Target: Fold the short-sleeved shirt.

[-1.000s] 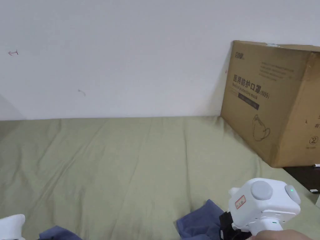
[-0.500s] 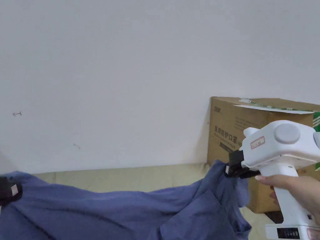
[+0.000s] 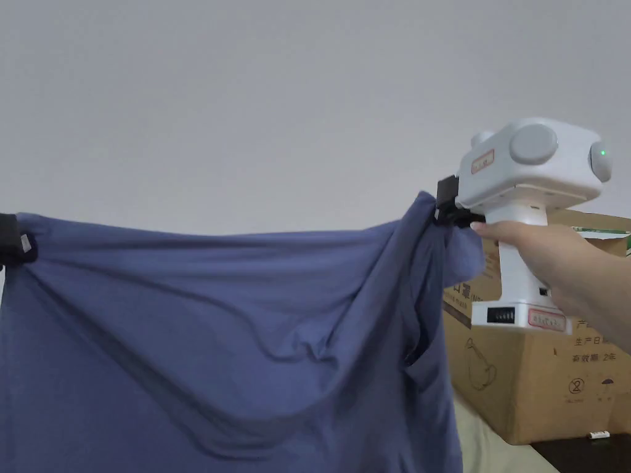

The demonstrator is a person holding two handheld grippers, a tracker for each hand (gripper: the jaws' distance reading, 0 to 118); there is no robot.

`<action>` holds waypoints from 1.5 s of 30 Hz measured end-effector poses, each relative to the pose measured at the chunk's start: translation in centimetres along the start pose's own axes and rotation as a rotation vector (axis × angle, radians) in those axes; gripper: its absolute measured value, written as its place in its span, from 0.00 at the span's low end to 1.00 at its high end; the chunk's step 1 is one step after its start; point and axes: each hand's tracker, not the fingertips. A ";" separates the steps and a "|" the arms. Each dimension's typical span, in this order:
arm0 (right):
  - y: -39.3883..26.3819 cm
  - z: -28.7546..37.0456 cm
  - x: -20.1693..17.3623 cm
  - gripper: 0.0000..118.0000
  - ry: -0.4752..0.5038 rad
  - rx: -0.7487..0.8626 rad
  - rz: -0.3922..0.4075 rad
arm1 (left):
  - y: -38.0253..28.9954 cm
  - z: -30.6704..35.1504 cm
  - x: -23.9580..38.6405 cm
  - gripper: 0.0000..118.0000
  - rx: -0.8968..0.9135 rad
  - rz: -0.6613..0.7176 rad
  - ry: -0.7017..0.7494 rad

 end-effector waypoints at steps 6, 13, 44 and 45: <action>0.2 -2.3 -1.7 0.07 -0.050 0.101 0.112 | -1.0 -3.2 0.3 0.04 0.076 -0.036 0.045; -13.2 -5.9 0.8 0.07 -0.090 -0.018 0.124 | -11.8 -5.9 -1.3 0.04 -0.144 0.008 0.058; -45.2 12.2 12.6 0.16 0.021 -0.738 0.027 | -37.3 12.9 -6.5 0.18 -0.835 0.120 -0.022; -45.5 11.7 12.9 0.44 0.020 -0.755 -0.027 | -37.5 12.7 -6.7 0.45 -0.836 0.131 -0.023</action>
